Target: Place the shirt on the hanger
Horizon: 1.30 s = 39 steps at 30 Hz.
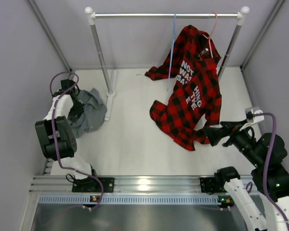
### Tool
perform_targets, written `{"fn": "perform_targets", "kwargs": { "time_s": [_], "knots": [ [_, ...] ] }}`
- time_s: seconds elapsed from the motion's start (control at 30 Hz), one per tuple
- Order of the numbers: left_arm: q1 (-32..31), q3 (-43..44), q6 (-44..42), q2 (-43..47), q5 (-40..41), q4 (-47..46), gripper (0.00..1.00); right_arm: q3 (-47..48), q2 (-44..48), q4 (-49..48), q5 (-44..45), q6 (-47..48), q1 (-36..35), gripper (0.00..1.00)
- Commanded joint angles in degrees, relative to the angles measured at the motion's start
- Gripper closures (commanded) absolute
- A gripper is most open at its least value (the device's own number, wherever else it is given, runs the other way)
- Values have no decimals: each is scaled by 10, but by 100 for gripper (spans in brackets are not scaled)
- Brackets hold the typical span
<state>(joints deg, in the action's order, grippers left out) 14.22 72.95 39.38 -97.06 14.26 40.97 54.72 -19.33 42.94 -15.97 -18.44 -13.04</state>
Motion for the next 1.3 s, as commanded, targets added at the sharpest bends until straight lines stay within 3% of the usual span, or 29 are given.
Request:
{"fn": "perform_targets", "kwargs": {
  "time_s": [0.0,0.2,0.33,0.43,0.53,0.67,0.73,0.77,0.87,0.93,1.0,1.1,1.17,1.27],
  "knots": [
    [1,-22,7,6,-90,-45,100,-4,-5,-46,-13,-11,-8,1],
    [-66,-95,-13,159,-108,-125,100,-9,-4,-45,-7,-1,-8,1],
    [-225,-146,-25,294,-23,-131,100,-11,-6,-45,-12,-2,-8,0],
    [-322,-207,-11,390,-3,-136,100,-9,-5,-45,-13,2,-8,1],
    [-409,-248,-21,449,-27,-140,100,-5,-8,-50,-17,6,-8,1],
    [-491,-257,-72,451,-129,-130,100,-18,-21,-76,-49,-8,-8,1],
    [-505,-262,-95,462,-162,-104,85,-26,-27,-92,-72,-12,-8,1],
    [-506,-267,-103,469,-170,-95,61,-33,-32,-96,-78,-15,-8,1],
    [-507,-255,-141,499,-187,-45,7,-49,-43,-114,-90,-17,-8,1],
    [-506,-236,-140,513,-151,0,4,-61,-51,-134,-100,-13,-8,1],
    [-506,-219,-139,536,-93,4,12,-76,-70,-157,-118,-10,-8,1],
    [-507,-216,-118,536,-34,4,13,-99,-107,-178,-137,-11,-8,1],
    [-506,-221,-102,494,3,9,13,-116,-122,-198,-158,-15,-8,1],
    [-507,-238,-80,436,-10,1,15,-121,-125,-204,-163,-18,-8,1]
  ]
}}
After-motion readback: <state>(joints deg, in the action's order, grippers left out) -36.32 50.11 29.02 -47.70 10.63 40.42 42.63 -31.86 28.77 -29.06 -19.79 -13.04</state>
